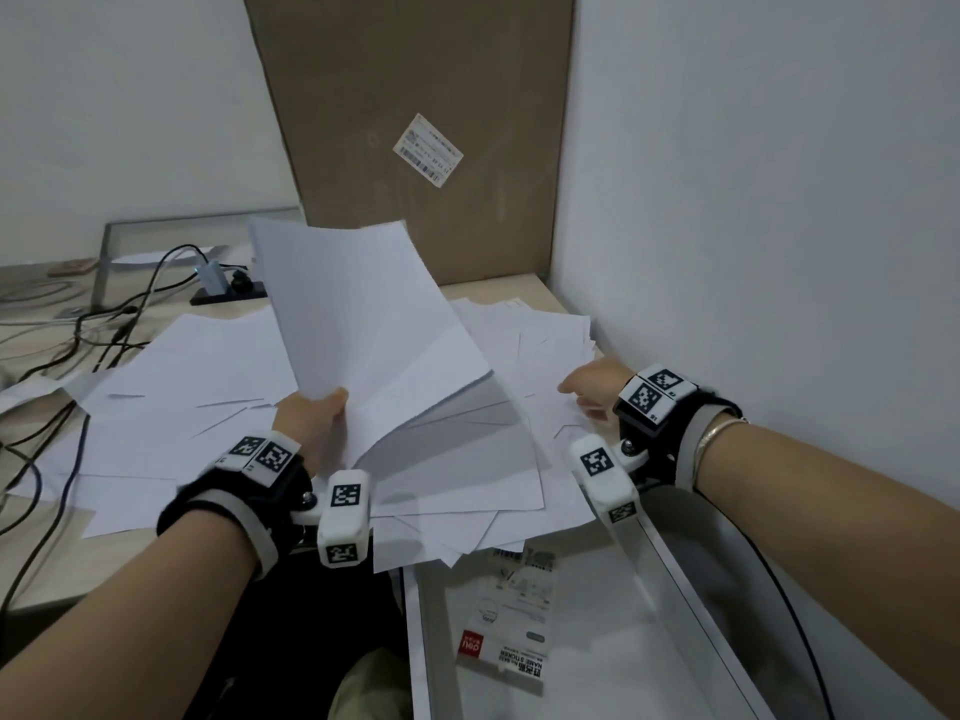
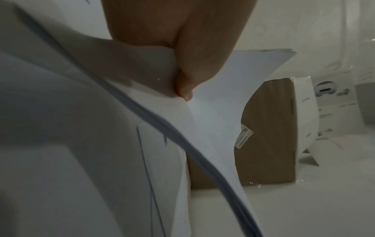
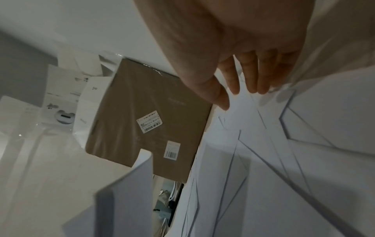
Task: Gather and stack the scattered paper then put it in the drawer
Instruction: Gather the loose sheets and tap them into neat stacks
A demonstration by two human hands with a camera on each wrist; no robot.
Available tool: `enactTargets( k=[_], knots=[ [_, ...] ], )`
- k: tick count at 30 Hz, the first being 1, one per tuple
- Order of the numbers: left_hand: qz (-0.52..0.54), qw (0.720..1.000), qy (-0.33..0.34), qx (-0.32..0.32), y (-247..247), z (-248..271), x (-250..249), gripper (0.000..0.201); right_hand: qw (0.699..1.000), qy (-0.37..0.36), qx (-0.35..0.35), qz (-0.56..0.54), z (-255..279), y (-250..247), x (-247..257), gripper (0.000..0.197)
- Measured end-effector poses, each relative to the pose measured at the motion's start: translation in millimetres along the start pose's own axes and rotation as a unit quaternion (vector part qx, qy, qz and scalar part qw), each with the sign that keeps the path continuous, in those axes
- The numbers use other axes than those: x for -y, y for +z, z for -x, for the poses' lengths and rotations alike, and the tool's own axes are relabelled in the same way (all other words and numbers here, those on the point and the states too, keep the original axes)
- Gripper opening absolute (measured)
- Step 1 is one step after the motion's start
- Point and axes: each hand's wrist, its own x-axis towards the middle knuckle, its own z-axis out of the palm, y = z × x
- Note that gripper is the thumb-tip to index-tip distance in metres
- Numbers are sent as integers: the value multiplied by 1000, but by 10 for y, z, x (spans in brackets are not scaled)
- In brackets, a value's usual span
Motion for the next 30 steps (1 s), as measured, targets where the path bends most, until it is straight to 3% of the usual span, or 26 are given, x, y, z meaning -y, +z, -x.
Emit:
enactTargets(
  k=[3, 9, 11, 15, 18, 23, 26, 30],
  knots=[
    [-39, 999, 0, 12, 33, 13, -21, 43, 998, 15, 11, -54, -27, 75, 55, 37],
    [-104, 994, -2, -18, -19, -110, -31, 42, 999, 12, 19, -32, -195, 195, 323, 51],
    [-108, 994, -8, -14, -58, -149, 0, 41, 998, 22, 25, -48, -248, 216, 396, 46],
    [-87, 996, -23, 29, -82, -207, 94, 47, 993, 41, 60, -94, -336, 251, 516, 12],
    [-65, 995, -29, 73, -84, -244, 144, 40, 990, 49, 98, -87, -400, 312, 595, 11],
    [-35, 993, -59, 91, -206, -336, 206, 37, 983, 27, 179, -29, -568, 482, 637, 15],
    [18, 991, -79, 108, -224, -318, 200, 11, 983, -6, 179, -41, -472, 588, 691, 9],
    [45, 990, -75, 108, -206, -301, 210, 13, 979, -26, 197, 40, -364, 736, 755, 19]
  ],
)
